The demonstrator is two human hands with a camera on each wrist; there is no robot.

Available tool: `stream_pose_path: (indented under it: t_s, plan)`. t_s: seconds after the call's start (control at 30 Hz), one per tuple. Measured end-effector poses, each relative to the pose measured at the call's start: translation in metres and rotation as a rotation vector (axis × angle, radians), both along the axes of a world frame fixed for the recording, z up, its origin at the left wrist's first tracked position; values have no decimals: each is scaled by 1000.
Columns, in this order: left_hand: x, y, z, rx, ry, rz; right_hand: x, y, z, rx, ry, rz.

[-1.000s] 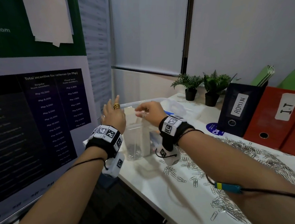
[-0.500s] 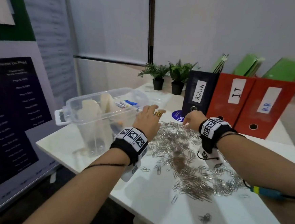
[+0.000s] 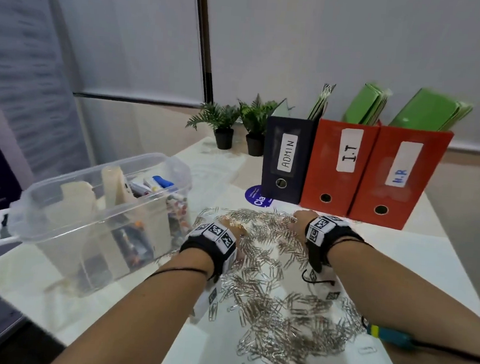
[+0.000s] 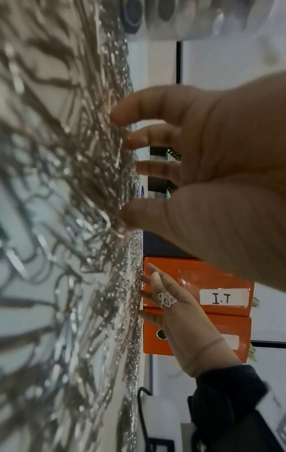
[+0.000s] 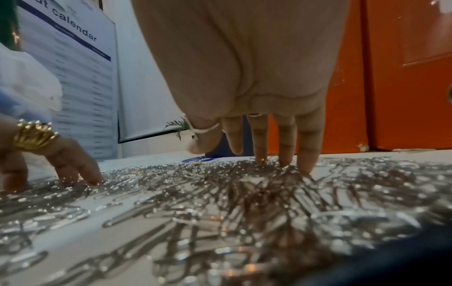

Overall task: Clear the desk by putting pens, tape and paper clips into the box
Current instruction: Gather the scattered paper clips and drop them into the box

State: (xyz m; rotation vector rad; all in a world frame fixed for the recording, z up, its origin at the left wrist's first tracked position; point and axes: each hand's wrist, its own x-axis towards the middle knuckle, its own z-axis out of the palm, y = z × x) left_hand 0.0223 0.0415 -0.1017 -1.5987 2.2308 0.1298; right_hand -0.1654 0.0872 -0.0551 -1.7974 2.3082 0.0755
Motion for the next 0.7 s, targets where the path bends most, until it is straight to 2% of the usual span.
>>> stream_pose_path:
  t_s: [0.13,0.27,0.47,0.7]
  plan:
    - [2,51,50,-6,124,14,11,-5,-1,23,-26,70]
    - [-2,45,43,-36,228,38,18,-15,-7,4,36,128]
    - [-7,36,44,-114,218,10,33,-6,6,-55,151,155]
    - [-10,48,55,-236,282,-30,35,7,15,-118,113,132]
